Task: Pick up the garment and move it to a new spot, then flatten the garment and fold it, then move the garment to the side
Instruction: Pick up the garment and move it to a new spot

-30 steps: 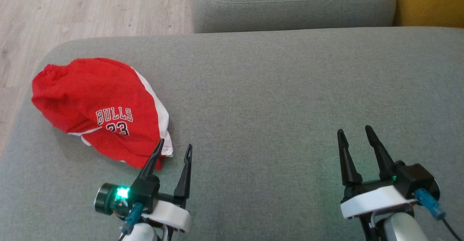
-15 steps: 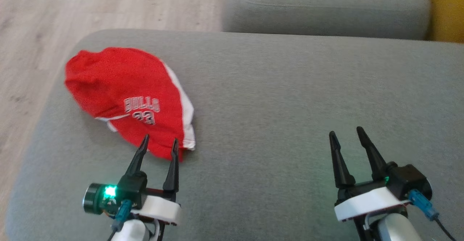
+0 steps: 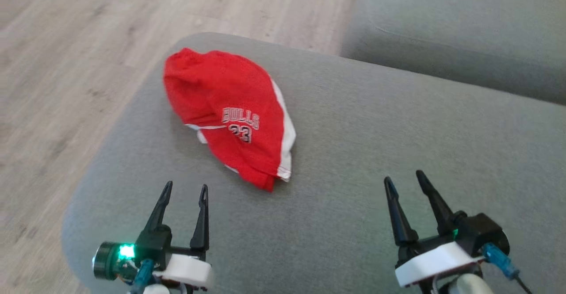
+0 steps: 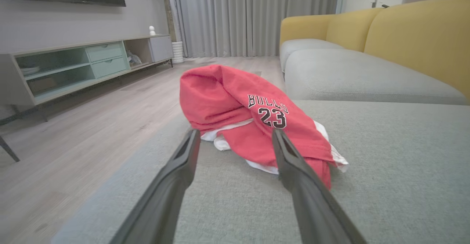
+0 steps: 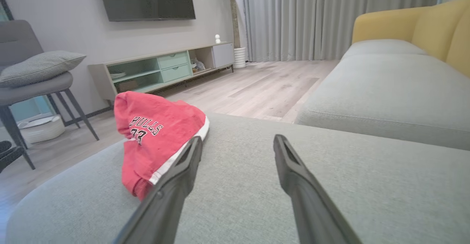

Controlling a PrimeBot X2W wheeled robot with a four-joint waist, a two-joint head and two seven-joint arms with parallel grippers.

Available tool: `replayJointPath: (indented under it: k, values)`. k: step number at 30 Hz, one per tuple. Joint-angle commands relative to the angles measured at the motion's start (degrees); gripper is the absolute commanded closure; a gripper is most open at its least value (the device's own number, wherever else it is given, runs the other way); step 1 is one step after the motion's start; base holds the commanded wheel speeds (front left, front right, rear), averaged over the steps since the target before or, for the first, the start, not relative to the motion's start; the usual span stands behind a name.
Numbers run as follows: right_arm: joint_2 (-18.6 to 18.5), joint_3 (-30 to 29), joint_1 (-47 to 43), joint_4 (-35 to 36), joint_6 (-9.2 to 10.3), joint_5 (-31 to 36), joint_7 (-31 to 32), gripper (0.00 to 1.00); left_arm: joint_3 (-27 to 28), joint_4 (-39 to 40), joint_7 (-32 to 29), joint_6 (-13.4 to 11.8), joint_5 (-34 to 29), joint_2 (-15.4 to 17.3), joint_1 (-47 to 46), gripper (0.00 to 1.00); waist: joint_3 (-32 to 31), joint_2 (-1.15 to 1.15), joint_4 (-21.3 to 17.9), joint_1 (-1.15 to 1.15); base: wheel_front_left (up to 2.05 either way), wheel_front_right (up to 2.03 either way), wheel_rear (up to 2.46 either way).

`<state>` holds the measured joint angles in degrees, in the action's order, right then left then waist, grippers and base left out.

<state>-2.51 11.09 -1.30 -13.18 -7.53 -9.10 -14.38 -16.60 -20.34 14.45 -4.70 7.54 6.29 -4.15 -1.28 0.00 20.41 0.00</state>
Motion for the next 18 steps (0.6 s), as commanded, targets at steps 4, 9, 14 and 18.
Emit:
replayJointPath:
  k: [4, 9, 14, 18]
  values:
    - [-0.4, 2.1, 0.8, 1.4, 0.04, -0.6, -0.6, 0.00, 2.5, 1.5, 0.5, 0.3, -0.7, 0.0, -1.5, 0.00, -1.5, 0.00, 3.8, 0.00, 0.00, 0.00, 0.00]
    - [-0.4, 3.1, 0.5, 1.0, 0.04, -0.5, -0.6, 0.00, 2.8, 1.7, 0.5, 0.7, -1.2, 0.0, -1.1, 0.00, -1.5, 0.00, 5.7, 0.00, 0.00, 0.00, 0.00]
    - [-0.4, 2.7, 1.0, 1.1, 0.04, -0.4, -0.6, 0.00, 3.1, 2.1, 0.5, 0.7, -1.9, -0.2, -1.2, 0.00, -0.5, 0.00, 6.0, 0.00, 0.00, 0.00, 0.00]
    - [-0.4, 2.5, 1.8, 1.0, 0.04, 0.2, -0.6, 0.00, 2.9, 2.1, 0.5, 1.6, -2.8, 0.5, -2.5, 0.00, 1.2, 0.00, 5.1, 0.00, 0.00, 0.00, 0.00]
